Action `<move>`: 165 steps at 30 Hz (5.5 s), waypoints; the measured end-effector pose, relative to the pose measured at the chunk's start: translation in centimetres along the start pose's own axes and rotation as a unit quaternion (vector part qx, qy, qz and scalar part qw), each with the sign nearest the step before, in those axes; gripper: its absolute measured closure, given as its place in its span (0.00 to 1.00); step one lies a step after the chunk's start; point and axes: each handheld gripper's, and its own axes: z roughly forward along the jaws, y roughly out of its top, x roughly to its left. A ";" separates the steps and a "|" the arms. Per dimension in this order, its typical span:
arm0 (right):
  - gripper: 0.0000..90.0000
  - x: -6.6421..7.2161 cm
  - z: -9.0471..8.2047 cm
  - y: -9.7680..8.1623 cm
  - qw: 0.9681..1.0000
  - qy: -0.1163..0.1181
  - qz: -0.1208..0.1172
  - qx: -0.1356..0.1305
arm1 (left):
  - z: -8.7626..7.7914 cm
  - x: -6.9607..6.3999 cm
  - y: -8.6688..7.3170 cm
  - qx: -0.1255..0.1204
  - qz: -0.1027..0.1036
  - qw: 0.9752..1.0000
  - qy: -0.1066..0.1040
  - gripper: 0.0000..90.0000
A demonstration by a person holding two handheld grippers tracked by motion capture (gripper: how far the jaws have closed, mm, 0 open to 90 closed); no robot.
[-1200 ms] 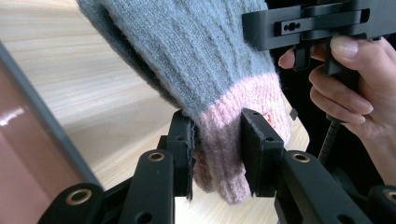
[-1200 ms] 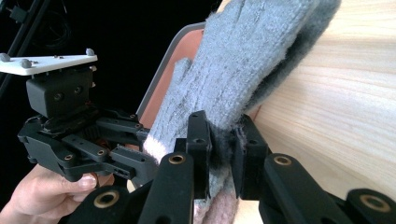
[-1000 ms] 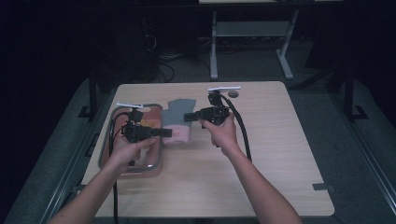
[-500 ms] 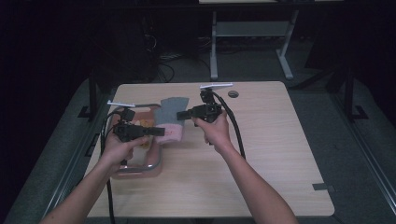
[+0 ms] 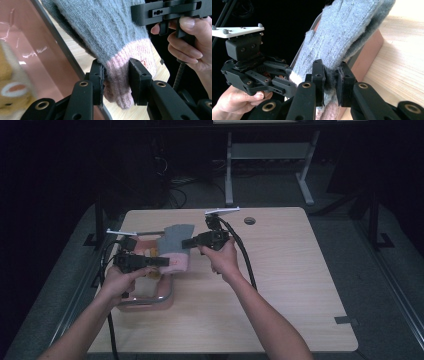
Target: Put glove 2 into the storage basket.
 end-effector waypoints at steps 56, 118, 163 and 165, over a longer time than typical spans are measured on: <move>0.87 2.0 8.5 1.2 0.999 0.028 -0.008 0.039 | -5.5 4.5 -1.6 0.004 -0.023 0.997 0.069 0.74; 0.80 1.4 9.9 0.5 0.995 -0.046 -0.045 0.072 | -4.6 6.0 -2.9 0.056 -0.009 0.983 0.175 0.65; 0.63 -1.4 1.2 -0.4 1.000 -0.016 -0.014 0.009 | -3.6 2.5 -0.1 -0.008 0.005 0.995 0.101 0.42; 0.62 -1.6 0.9 -0.4 1.000 -0.015 -0.014 0.008 | -3.5 2.4 0.0 -0.009 0.006 0.995 0.100 0.41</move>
